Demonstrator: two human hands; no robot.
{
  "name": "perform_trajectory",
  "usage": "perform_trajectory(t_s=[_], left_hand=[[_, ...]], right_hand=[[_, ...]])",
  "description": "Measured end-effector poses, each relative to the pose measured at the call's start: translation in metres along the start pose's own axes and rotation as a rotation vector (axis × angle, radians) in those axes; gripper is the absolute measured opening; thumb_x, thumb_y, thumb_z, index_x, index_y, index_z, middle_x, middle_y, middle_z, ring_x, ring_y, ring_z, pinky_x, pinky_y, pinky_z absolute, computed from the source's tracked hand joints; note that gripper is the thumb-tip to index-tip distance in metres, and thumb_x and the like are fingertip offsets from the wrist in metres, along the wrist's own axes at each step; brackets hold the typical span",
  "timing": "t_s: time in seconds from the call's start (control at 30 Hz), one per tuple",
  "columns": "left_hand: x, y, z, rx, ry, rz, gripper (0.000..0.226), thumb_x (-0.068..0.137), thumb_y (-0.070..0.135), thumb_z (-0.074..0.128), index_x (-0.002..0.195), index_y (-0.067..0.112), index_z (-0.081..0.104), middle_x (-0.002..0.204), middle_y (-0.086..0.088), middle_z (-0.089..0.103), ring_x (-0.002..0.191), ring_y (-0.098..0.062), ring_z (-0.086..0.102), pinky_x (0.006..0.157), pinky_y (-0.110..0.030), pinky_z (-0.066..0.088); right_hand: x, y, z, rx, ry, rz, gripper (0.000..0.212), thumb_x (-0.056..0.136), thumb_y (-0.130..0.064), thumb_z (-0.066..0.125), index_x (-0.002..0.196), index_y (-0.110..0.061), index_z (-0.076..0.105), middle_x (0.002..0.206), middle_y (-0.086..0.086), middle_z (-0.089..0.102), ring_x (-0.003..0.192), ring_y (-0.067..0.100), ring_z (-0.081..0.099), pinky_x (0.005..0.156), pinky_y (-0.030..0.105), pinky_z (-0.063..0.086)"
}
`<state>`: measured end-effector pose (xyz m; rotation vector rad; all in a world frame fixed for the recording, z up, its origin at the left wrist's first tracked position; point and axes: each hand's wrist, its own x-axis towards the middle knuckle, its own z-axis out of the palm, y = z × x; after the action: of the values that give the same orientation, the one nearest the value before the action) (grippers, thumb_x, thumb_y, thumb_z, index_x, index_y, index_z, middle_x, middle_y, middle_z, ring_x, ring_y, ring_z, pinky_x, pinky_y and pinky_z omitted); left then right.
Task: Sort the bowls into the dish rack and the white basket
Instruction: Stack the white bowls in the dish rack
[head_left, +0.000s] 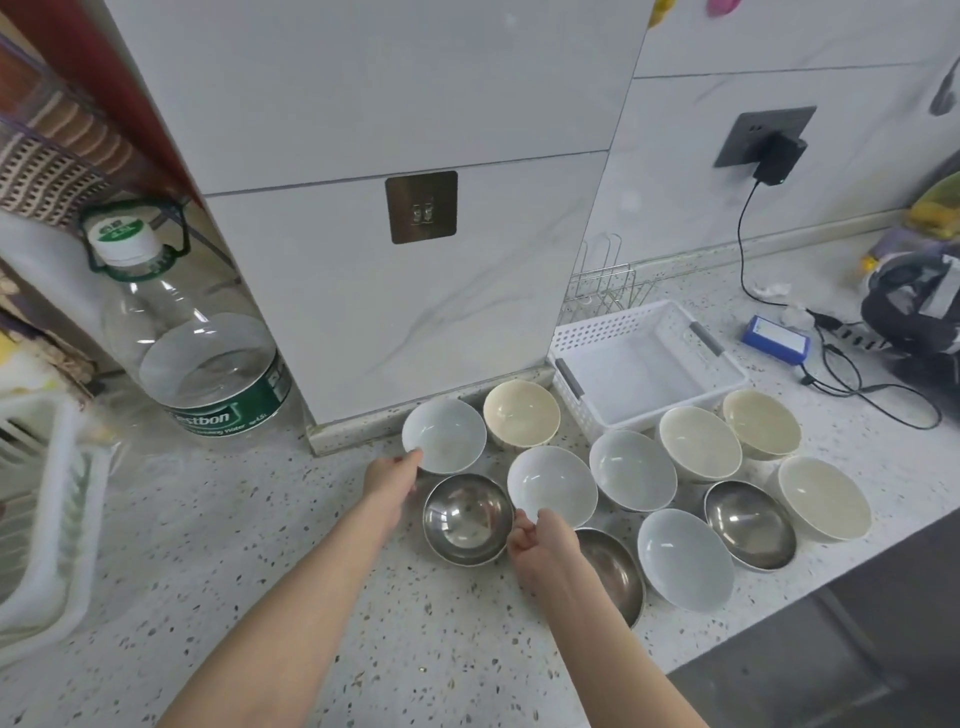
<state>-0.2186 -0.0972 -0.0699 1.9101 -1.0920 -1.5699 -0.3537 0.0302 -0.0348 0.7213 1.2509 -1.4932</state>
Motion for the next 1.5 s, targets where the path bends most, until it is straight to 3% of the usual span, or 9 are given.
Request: perform_trajectory(t_s=[0.07, 0.27, 0.47, 0.7, 1.03, 1.17, 1.3, 1.5], left_hand=[[0.005, 0.001, 0.004, -0.012, -0.011, -0.020, 0.027, 0.093, 0.026, 0.061, 0.075, 0.006, 0.061, 0.062, -0.007, 0.052, 0.055, -0.018, 0.044, 0.053, -0.026, 0.034], [0.014, 0.002, 0.009, 0.066, -0.031, 0.002, 0.012, 0.088, 0.008, 0.055, 0.080, 0.002, 0.063, 0.062, -0.009, 0.056, 0.053, -0.018, 0.046, 0.052, -0.025, 0.037], [0.006, 0.004, -0.005, 0.025, 0.004, 0.037, 0.016, 0.086, 0.006, 0.054, 0.072, 0.007, 0.061, 0.065, -0.009, 0.068, 0.027, -0.002, 0.043, 0.036, -0.018, 0.031], [-0.019, -0.001, -0.039, -0.059, 0.055, 0.081, 0.013, 0.084, 0.008, 0.054, 0.079, 0.006, 0.066, 0.070, -0.010, 0.075, 0.041, -0.010, 0.029, 0.039, -0.020, 0.025], [-0.082, -0.006, -0.096, -0.291, 0.139, 0.135, 0.015, 0.088, 0.008, 0.054, 0.082, 0.003, 0.067, 0.074, -0.011, 0.076, 0.035, -0.005, 0.030, 0.032, -0.015, 0.023], [-0.099, -0.005, -0.126, -0.364, 0.145, 0.151, 0.016, 0.090, 0.011, 0.054, 0.085, 0.003, 0.067, 0.074, -0.011, 0.077, 0.036, -0.006, 0.032, 0.033, -0.016, 0.025], [-0.113, -0.009, -0.164, -0.425, 0.150, 0.194, 0.020, 0.091, 0.015, 0.053, 0.083, 0.002, 0.067, 0.077, -0.013, 0.077, 0.044, -0.010, 0.032, 0.040, -0.022, 0.024], [-0.125, -0.032, -0.246, -0.504, 0.201, 0.231, 0.021, 0.092, 0.019, 0.055, 0.084, 0.003, 0.066, 0.077, -0.015, 0.076, 0.044, -0.010, 0.031, 0.042, -0.021, 0.024]], right_hand=[[0.004, 0.000, 0.005, 0.039, 0.069, 0.021, 0.031, 0.092, 0.010, 0.025, 0.110, -0.003, 0.047, 0.076, 0.017, 0.053, 0.018, 0.007, 0.029, 0.026, 0.009, 0.019], [0.002, 0.005, 0.008, 0.021, 0.152, 0.034, 0.022, 0.091, 0.009, 0.032, 0.079, 0.000, 0.047, 0.071, 0.012, 0.059, 0.020, 0.005, 0.032, 0.027, 0.010, 0.023], [-0.012, 0.001, 0.008, -0.010, 0.145, -0.034, 0.018, 0.093, 0.000, 0.038, 0.081, 0.001, 0.051, 0.075, 0.015, 0.064, 0.021, 0.005, 0.031, 0.028, 0.011, 0.023], [-0.042, 0.007, -0.007, -0.114, 0.157, -0.125, 0.012, 0.085, -0.003, 0.046, 0.080, -0.002, 0.057, 0.069, 0.007, 0.071, 0.027, 0.007, 0.033, 0.031, 0.012, 0.028], [-0.075, 0.017, -0.012, -0.393, 0.045, -0.382, 0.013, 0.082, -0.006, 0.058, 0.070, -0.003, 0.060, 0.052, 0.004, 0.069, 0.035, 0.008, 0.033, 0.034, 0.019, 0.029], [-0.088, 0.033, -0.004, -0.510, -0.050, -0.484, 0.021, 0.082, -0.007, 0.060, 0.062, -0.002, 0.064, 0.060, 0.011, 0.068, 0.045, 0.012, 0.039, 0.046, 0.025, 0.032], [-0.102, 0.057, 0.008, -0.606, -0.119, -0.607, 0.026, 0.079, -0.007, 0.061, 0.053, -0.004, 0.063, 0.054, 0.006, 0.063, 0.053, 0.016, 0.045, 0.052, 0.028, 0.034], [-0.129, 0.118, 0.033, -0.741, -0.225, -0.738, 0.031, 0.076, -0.009, 0.060, 0.045, -0.005, 0.056, 0.042, -0.002, 0.051, 0.046, 0.014, 0.036, 0.046, 0.024, 0.029]])
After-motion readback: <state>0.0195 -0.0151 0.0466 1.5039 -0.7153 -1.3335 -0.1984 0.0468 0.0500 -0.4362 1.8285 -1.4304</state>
